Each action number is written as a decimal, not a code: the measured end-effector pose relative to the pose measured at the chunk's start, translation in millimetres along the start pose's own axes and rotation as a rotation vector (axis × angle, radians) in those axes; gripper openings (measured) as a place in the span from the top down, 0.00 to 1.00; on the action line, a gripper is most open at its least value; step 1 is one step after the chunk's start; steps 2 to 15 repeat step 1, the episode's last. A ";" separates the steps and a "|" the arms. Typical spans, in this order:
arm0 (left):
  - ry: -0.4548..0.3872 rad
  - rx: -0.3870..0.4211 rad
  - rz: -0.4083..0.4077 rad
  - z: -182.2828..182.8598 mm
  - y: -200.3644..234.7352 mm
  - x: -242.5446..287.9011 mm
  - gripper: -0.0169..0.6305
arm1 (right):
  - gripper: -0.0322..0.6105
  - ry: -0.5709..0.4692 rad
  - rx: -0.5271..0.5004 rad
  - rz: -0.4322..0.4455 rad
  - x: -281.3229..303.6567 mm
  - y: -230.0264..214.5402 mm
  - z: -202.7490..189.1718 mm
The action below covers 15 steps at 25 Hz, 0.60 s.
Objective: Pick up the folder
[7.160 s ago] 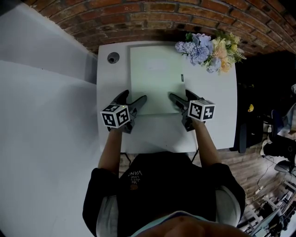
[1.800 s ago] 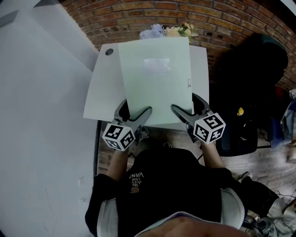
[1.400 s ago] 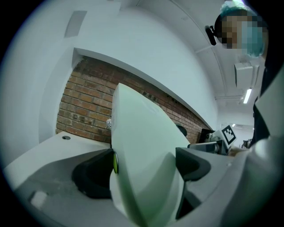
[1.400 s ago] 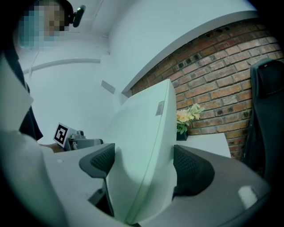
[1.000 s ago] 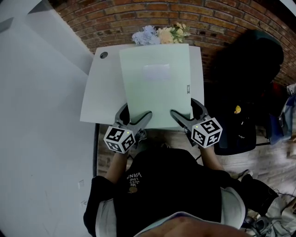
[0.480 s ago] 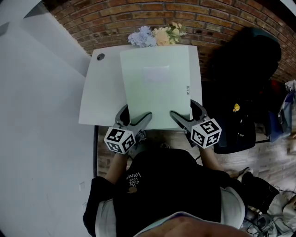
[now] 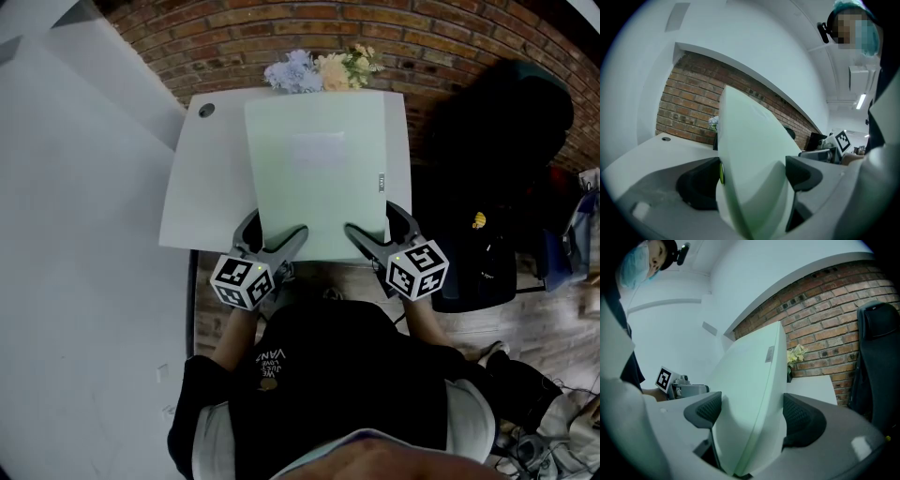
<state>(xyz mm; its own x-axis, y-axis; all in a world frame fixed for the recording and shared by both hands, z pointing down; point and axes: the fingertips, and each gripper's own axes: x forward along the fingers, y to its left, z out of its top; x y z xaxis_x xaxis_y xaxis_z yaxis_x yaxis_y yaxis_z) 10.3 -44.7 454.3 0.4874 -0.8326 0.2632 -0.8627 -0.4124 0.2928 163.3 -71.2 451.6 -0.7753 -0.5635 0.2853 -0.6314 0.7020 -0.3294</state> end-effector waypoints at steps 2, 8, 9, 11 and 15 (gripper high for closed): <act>0.000 0.000 0.001 0.4 0.6 -0.4 0.28 | 0.33 0.000 0.000 0.001 0.6 0.5 0.2; 0.000 0.000 0.001 0.4 0.6 -0.4 0.28 | 0.33 0.000 0.000 0.001 0.6 0.5 0.2; 0.000 0.000 0.001 0.4 0.6 -0.4 0.28 | 0.33 0.000 0.000 0.001 0.6 0.5 0.2; 0.000 0.000 0.001 0.4 0.6 -0.4 0.28 | 0.33 0.000 0.000 0.001 0.6 0.5 0.2; 0.000 0.000 0.001 0.4 0.6 -0.4 0.28 | 0.33 0.000 0.000 0.001 0.6 0.5 0.2</act>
